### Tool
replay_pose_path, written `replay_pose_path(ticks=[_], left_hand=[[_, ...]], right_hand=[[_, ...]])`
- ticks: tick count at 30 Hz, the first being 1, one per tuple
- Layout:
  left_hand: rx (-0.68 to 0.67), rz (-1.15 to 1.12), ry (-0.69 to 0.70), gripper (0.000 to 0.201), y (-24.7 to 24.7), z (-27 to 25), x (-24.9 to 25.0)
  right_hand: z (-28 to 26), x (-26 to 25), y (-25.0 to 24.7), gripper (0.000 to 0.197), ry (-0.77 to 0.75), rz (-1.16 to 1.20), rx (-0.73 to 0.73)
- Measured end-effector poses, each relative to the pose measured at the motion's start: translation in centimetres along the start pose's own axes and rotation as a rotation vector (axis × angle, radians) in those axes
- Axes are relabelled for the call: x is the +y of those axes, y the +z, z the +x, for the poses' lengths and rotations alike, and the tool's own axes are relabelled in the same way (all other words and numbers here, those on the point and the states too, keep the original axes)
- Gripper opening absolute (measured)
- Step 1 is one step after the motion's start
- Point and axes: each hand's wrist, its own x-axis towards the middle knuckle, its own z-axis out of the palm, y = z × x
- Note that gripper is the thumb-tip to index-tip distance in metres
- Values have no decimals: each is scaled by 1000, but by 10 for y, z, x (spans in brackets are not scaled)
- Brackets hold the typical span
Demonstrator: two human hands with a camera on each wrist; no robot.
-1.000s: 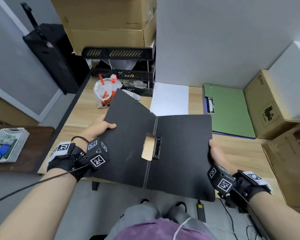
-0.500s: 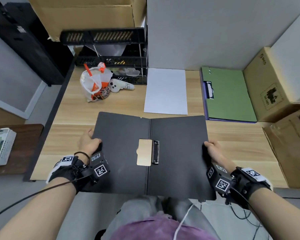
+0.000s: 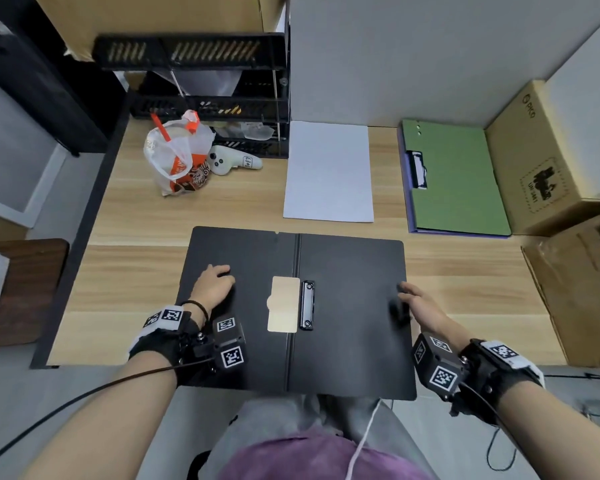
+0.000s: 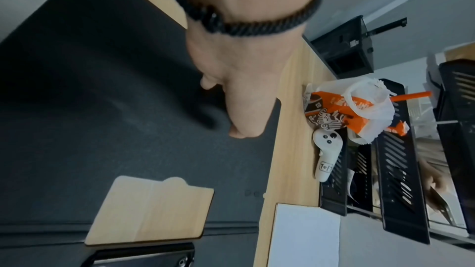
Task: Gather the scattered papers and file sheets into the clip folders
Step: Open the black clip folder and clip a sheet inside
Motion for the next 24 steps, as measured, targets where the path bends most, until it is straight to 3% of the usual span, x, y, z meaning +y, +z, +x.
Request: replay_pose_path(ticks=[4,8,16,24], left_hand=[[32,-16,-50,47,5,3,13],[114,-11,44,38,16,6,38],[-29,-44,164,39,43,26,102],[48,-121,128,49,56,68,160]], right_hand=[[6,-8,2,48,-7,-61,4],[16,-23,-1,45,-35,-64,34],[45,-77,0,42,-94,28,-116],[95,-134,-5,49,-142,53,-165]])
